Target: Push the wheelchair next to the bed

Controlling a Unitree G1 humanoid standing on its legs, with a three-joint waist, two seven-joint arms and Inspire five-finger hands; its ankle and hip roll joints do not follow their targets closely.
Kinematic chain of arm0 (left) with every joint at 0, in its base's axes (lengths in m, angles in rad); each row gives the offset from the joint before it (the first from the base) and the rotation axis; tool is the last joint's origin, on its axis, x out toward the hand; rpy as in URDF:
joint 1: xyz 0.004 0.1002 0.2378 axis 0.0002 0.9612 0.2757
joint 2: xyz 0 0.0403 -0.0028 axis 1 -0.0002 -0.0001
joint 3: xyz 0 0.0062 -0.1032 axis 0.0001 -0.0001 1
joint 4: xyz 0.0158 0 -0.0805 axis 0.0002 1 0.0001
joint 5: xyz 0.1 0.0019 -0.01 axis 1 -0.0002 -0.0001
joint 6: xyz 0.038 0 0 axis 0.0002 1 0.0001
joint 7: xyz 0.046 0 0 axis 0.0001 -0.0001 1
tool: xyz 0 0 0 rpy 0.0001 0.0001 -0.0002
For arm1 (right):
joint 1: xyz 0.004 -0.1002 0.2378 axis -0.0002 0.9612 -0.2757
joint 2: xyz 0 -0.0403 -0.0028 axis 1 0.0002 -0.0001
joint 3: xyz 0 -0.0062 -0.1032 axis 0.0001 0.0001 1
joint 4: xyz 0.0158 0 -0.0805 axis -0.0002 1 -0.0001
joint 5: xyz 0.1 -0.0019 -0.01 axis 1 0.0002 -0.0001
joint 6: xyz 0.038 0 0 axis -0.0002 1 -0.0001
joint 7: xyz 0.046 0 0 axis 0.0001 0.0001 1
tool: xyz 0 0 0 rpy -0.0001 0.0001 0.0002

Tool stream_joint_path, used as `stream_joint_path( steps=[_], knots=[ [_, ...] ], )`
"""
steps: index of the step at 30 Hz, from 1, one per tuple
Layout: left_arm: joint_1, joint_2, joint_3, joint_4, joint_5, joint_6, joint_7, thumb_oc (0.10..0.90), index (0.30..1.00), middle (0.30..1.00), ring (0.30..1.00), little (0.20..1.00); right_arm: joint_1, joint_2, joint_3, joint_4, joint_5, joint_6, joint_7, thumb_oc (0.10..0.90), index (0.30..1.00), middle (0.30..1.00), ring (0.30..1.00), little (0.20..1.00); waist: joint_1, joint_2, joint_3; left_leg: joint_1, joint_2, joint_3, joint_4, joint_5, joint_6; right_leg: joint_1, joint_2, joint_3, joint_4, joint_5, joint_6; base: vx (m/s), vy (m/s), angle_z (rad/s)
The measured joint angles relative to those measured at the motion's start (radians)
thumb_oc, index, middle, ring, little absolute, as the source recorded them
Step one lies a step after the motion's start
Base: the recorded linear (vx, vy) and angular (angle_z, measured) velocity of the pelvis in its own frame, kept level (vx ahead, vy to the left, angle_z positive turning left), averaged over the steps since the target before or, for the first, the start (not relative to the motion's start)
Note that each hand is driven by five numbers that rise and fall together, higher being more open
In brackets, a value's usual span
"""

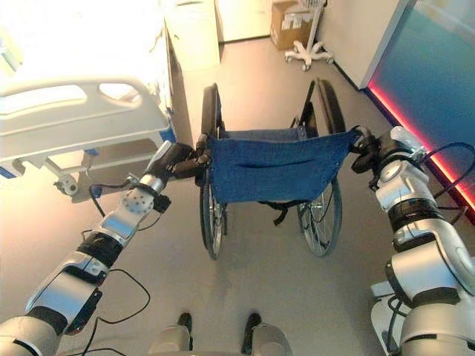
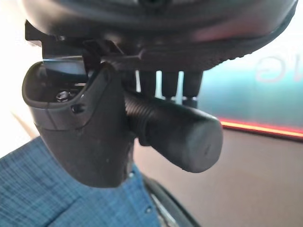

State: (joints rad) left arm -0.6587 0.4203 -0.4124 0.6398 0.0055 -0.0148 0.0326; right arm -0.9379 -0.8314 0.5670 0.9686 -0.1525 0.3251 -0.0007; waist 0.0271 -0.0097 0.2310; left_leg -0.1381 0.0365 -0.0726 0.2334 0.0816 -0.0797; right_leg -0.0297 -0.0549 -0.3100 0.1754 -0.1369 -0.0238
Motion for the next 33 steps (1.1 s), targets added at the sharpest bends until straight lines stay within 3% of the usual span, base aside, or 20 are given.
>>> stream_joint_path(
  steps=[3, 4, 7, 10, 12, 13, 14, 17, 19, 20, 21, 23, 25, 27, 28, 29, 30, 31, 32, 33],
  knots=[
    [0.002, 0.006, -0.035, -0.004, -0.012, -0.002, -0.004, 0.400, 0.300, 0.300, 0.300, 0.300, 0.018, -0.003, 0.000, 0.019, -0.001, 0.000, -0.002, 0.400, 0.300, 0.300, 0.300, 0.300, 0.056, 0.018, 0.005, -0.096, -0.087, 0.027, -0.059, 0.005, -0.007, 0.043, 0.051, 0.053, -0.025, -0.001, -0.033, 0.47, -0.093, -0.41],
    [0.012, 0.009, -0.038, -0.013, -0.017, -0.002, -0.006, 0.400, 0.300, 0.300, 0.300, 0.300, 0.023, -0.003, 0.002, 0.021, -0.001, 0.000, 0.000, 0.400, 0.300, 0.300, 0.300, 0.300, 0.099, 0.048, 0.021, -0.125, -0.087, 0.039, -0.078, 0.013, -0.019, 0.087, 0.081, 0.051, -0.037, 0.012, -0.052, 0.38, -0.032, -0.80],
    [0.071, 0.033, -0.010, -0.058, -0.021, -0.004, -0.011, 0.400, 0.300, 0.300, 0.300, 0.300, 0.028, 0.017, 0.010, 0.023, -0.001, -0.021, 0.004, 0.400, 0.300, 0.300, 0.300, 0.300, 0.172, 0.083, 0.028, -0.175, -0.075, 0.086, -0.105, 0.019, -0.028, 0.160, 0.127, 0.052, -0.077, 0.010, -0.055, 0.51, 0.079, -1.10],
    [0.093, 0.080, 0.010, -0.083, -0.021, -0.007, -0.015, 0.400, 0.300, 0.300, 0.300, 0.300, 0.028, 0.062, 0.006, 0.029, 0.000, -0.022, 0.004, 0.400, 0.300, 0.300, 0.300, 0.300, 0.207, 0.066, 0.031, -0.176, -0.073, 0.142, -0.099, 0.020, -0.019, 0.209, 0.137, 0.049, -0.107, 0.009, -0.051, 0.39, 0.144, -0.58],
    [0.069, 0.108, 0.013, -0.081, -0.020, -0.008, -0.020, 0.400, 0.300, 0.300, 0.300, 0.300, 0.022, 0.078, -0.007, 0.029, 0.002, -0.022, 0.004, 0.400, 0.300, 0.300, 0.300, 0.300, 0.204, 0.040, 0.035, -0.162, -0.072, 0.186, -0.077, 0.016, -0.011, 0.226, 0.134, 0.034, -0.121, 0.001, -0.039, 0.55, 0.223, 0.01],
    [0.054, 0.109, 0.017, -0.072, -0.020, -0.008, -0.025, 0.400, 0.300, 0.300, 0.300, 0.300, 0.023, 0.084, -0.009, 0.035, 0.004, -0.022, 0.004, 0.400, 0.300, 0.300, 0.300, 0.300, 0.198, 0.029, 0.038, -0.153, -0.073, 0.208, -0.039, -0.013, 0.033, 0.235, 0.127, 0.022, -0.112, -0.020, -0.041, 0.51, 0.203, 0.18],
    [0.055, 0.110, 0.020, -0.071, -0.020, -0.009, -0.024, 0.400, 0.300, 0.300, 0.300, 0.300, 0.024, 0.091, -0.015, 0.043, 0.004, -0.022, 0.003, 0.400, 0.300, 0.300, 0.300, 0.300, 0.196, 0.013, 0.035, -0.144, -0.075, 0.211, -0.029, -0.021, 0.046, 0.234, 0.122, 0.023, -0.101, -0.037, -0.036, 0.50, 0.194, 0.19],
    [0.042, 0.109, 0.031, -0.077, -0.020, -0.018, -0.043, 0.400, 0.300, 0.300, 0.300, 0.300, 0.045, 0.099, -0.052, 0.048, 0.004, -0.022, 0.003, 0.400, 0.300, 0.300, 0.300, 0.300, 0.201, -0.029, 0.030, -0.132, -0.106, 0.176, 0.018, -0.026, 0.055, 0.230, 0.091, 0.015, -0.036, -0.106, 0.004, 0.44, 0.144, 0.10],
    [0.042, 0.103, 0.029, -0.080, -0.020, -0.022, -0.055, 0.400, 0.300, 0.300, 0.300, 0.300, 0.062, 0.095, -0.053, 0.058, 0.004, -0.025, 0.003, 0.400, 0.300, 0.300, 0.300, 0.300, 0.208, -0.049, 0.011, -0.122, -0.125, 0.162, 0.025, -0.055, 0.097, 0.233, 0.083, 0.015, 0.009, -0.170, 0.036, 0.42, 0.122, 0.01],
    [0.060, 0.090, 0.026, -0.081, -0.020, -0.024, -0.058, 0.400, 0.300, 0.300, 0.300, 0.300, 0.084, 0.092, -0.056, 0.068, 0.004, -0.030, 0.003, 0.400, 0.300, 0.300, 0.300, 0.300, 0.215, -0.043, -0.031, -0.123, -0.138, 0.158, 0.029, -0.036, 0.156, 0.229, 0.080, 0.022, 0.055, -0.212, 0.051, 0.46, 0.133, -0.05],
    [0.068, 0.069, 0.031, -0.083, -0.020, -0.024, -0.050, 0.400, 0.300, 0.300, 0.300, 0.300, 0.105, 0.098, -0.057, 0.079, 0.007, -0.042, 0.002, 0.400, 0.300, 0.300, 0.300, 0.300, 0.219, -0.064, -0.052, -0.115, -0.151, 0.152, 0.040, -0.049, 0.202, 0.210, 0.063, 0.036, 0.148, -0.247, 0.109, 0.42, 0.099, 0.01],
    [0.084, 0.049, 0.027, -0.090, -0.020, -0.027, -0.028, 0.400, 0.300, 0.300, 0.300, 0.300, 0.115, 0.086, -0.061, 0.080, 0.014, -0.044, 0.001, 0.400, 0.300, 0.300, 0.300, 0.300, 0.205, -0.055, -0.069, -0.107, -0.166, 0.127, 0.036, -0.044, 0.269, 0.110, 0.045, 0.071, 0.369, -0.220, 0.137, 0.36, 0.002, 0.23],
    [0.053, 0.041, 0.005, -0.079, -0.018, -0.027, -0.011, 0.400, 0.300, 0.300, 0.300, 0.300, 0.119, 0.075, -0.087, 0.083, 0.041, -0.049, -0.007, 0.400, 0.300, 0.300, 0.300, 0.300, 0.201, -0.053, -0.068, -0.062, -0.201, 0.016, -0.015, -0.019, 0.266, -0.031, 0.013, 0.089, 0.589, -0.192, 0.111, 0.31, -0.090, 0.19],
    [0.017, 0.020, 0.001, -0.050, -0.018, -0.027, 0.012, 0.400, 0.300, 0.300, 0.300, 0.300, 0.117, 0.056, -0.090, 0.077, 0.044, -0.069, -0.029, 0.400, 0.300, 0.300, 0.300, 0.300, 0.175, 0.010, -0.048, -0.026, -0.197, -0.086, -0.052, 0.003, 0.257, -0.115, 0.054, 0.101, 0.590, -0.200, 0.090, 0.31, -0.135, 0.25],
    [-0.030, 0.013, -0.012, -0.026, -0.020, -0.027, 0.024, 0.400, 0.300, 0.300, 0.300, 0.300, 0.099, 0.035, -0.090, 0.059, 0.048, -0.075, -0.046, 0.400, 0.300, 0.300, 0.300, 0.300, 0.141, 0.044, -0.013, -0.008, -0.189, -0.144, -0.053, -0.018, 0.176, -0.183, 0.094, 0.119, 0.535, -0.195, 0.072, 0.27, -0.162, 0.40],
    [-0.053, 0.017, -0.011, -0.018, -0.021, -0.027, 0.029, 0.400, 0.300, 0.300, 0.300, 0.300, 0.093, 0.028, -0.090, 0.042, 0.053, -0.075, -0.056, 0.400, 0.300, 0.300, 0.300, 0.300, 0.130, 0.040, 0.010, -0.028, -0.189, -0.131, -0.018, -0.054, 0.029, -0.229, 0.099, 0.134, 0.490, -0.180, 0.048, 0.37, -0.206, 0.58],
    [-0.092, 0.054, 0.003, -0.016, -0.034, -0.026, 0.021, 0.400, 0.300, 0.300, 0.300, 0.300, 0.049, 0.023, -0.086, 0.015, 0.081, -0.070, -0.058, 0.400, 0.300, 0.300, 0.300, 0.300, 0.085, 0.015, 0.050, -0.095, -0.160, -0.019, 0.162, -0.206, 0.230, -0.301, 0.043, 0.178, 0.384, -0.143, 0.091, 0.32, -0.172, 0.50],
    [-0.110, 0.067, 0.001, -0.011, -0.047, -0.025, 0.011, 0.400, 0.300, 0.300, 0.300, 0.300, 0.039, 0.009, -0.086, -0.012, 0.082, -0.061, -0.058, 0.400, 0.300, 0.300, 0.300, 0.300, 0.067, 0.030, 0.066, -0.100, -0.129, -0.031, 0.213, -0.208, 0.223, -0.324, 0.030, 0.199, 0.339, -0.121, 0.126, 0.48, -0.215, 0.82],
    [-0.116, 0.068, 0.005, 0.003, -0.051, -0.022, 0.014, 0.400, 0.300, 0.300, 0.300, 0.300, 0.038, 0.015, -0.091, -0.027, 0.085, -0.037, -0.066, 0.400, 0.300, 0.300, 0.300, 0.300, 0.048, -0.006, 0.081, -0.072, -0.232, -0.149, 0.217, -0.210, 0.215, -0.340, -0.028, 0.226, 0.219, -0.081, 0.164, 0.42, -0.178, 0.56],
    [-0.125, 0.068, 0.007, 0.005, -0.052, -0.020, 0.024, 0.400, 0.300, 0.300, 0.300, 0.300, 0.031, 0.030, -0.092, -0.027, 0.085, -0.017, -0.066, 0.400, 0.300, 0.300, 0.300, 0.300, 0.048, -0.011, 0.084, -0.061, -0.246, -0.174, 0.201, -0.205, 0.211, -0.361, -0.037, 0.219, 0.157, -0.055, 0.170, 0.56, -0.236, 0.70]
  ],
)
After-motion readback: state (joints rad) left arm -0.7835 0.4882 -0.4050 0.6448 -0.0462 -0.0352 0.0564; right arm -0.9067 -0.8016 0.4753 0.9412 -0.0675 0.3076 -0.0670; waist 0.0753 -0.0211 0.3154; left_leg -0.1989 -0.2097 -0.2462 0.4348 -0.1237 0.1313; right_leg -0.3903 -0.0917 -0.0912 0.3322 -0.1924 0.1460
